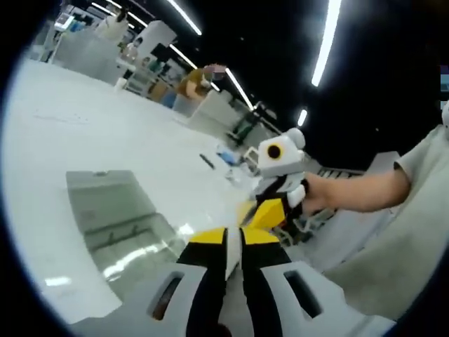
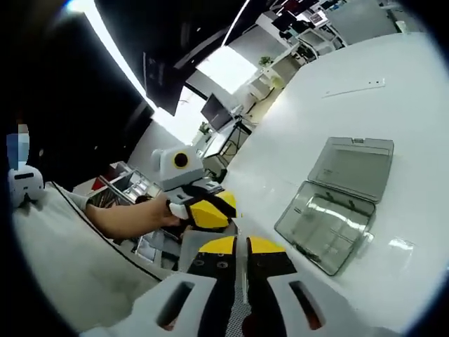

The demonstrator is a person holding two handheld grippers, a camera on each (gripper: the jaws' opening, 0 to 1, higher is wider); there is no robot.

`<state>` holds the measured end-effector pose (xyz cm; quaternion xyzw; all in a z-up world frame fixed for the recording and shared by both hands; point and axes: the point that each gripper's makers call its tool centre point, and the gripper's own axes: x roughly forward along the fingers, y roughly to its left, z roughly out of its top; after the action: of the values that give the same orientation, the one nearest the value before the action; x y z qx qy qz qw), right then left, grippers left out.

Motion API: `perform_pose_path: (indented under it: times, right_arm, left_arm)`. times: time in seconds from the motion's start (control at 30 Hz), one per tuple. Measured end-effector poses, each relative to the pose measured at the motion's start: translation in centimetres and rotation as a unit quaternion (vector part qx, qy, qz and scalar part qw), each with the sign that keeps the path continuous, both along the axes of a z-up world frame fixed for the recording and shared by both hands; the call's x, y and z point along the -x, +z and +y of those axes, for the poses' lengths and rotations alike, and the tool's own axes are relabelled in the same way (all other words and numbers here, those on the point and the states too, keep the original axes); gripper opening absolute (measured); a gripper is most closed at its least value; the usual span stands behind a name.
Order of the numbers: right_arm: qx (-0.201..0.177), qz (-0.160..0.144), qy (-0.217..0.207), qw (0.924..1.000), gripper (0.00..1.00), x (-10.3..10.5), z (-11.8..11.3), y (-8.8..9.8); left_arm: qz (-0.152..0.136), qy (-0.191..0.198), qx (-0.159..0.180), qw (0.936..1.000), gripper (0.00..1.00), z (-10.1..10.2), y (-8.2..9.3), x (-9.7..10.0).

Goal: Insert the divider into the dual guide fixture by aligning both edges with the guide slots and pushing it downward to the bottom, including one-sided entry, uneven engagement, binding, and posture correction.

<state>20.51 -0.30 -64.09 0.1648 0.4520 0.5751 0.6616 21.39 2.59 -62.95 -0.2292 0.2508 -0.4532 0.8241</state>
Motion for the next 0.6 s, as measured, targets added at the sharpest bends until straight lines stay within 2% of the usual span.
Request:
perform_pose_path:
  times: [0.1,0.17,0.3,0.33,0.37,0.43,0.53,0.6]
  right_arm:
    - [0.021,-0.008,-0.009,0.9997,0.00,-0.5,-0.1,-0.4]
    - [0.054,0.001,-0.024,0.9983,0.00,-0.9,-0.4,-1.4]
    - [0.097,0.021,-0.030,0.9946,0.00,-0.8,-0.5,-2.5]
    - [0.109,0.011,-0.047,0.9929,0.00,-1.4,-0.5,-2.9]
    - [0.121,0.013,-0.032,0.9921,0.00,-1.0,-0.5,-3.2]
    - [0.131,0.011,-0.034,0.9907,0.00,-1.0,-0.3,-3.5]
    - [0.175,0.002,-0.035,0.9839,0.00,-1.3,-0.7,-4.5]
    - [0.195,0.022,-0.047,0.9794,0.00,-1.3,-0.7,-4.9]
  left_arm:
    - [-0.006,0.012,-0.016,0.9998,0.03,0.7,-0.2,-0.3]
    - [-0.016,0.015,-0.040,0.9990,0.03,1.1,-0.6,-0.3]
    - [-0.025,0.018,-0.055,0.9980,0.03,1.5,-0.6,-0.2]
    - [-0.027,0.018,-0.059,0.9977,0.03,1.6,-0.6,-0.3]
    - [-0.029,0.017,-0.062,0.9975,0.03,1.7,-0.6,-0.2]
    - [-0.031,0.018,-0.065,0.9973,0.03,1.9,-0.7,-0.2]
    - [-0.033,0.021,-0.067,0.9970,0.03,2.2,-0.6,-0.1]
    - [-0.035,0.022,-0.067,0.9969,0.02,2.4,-0.6,-0.1]
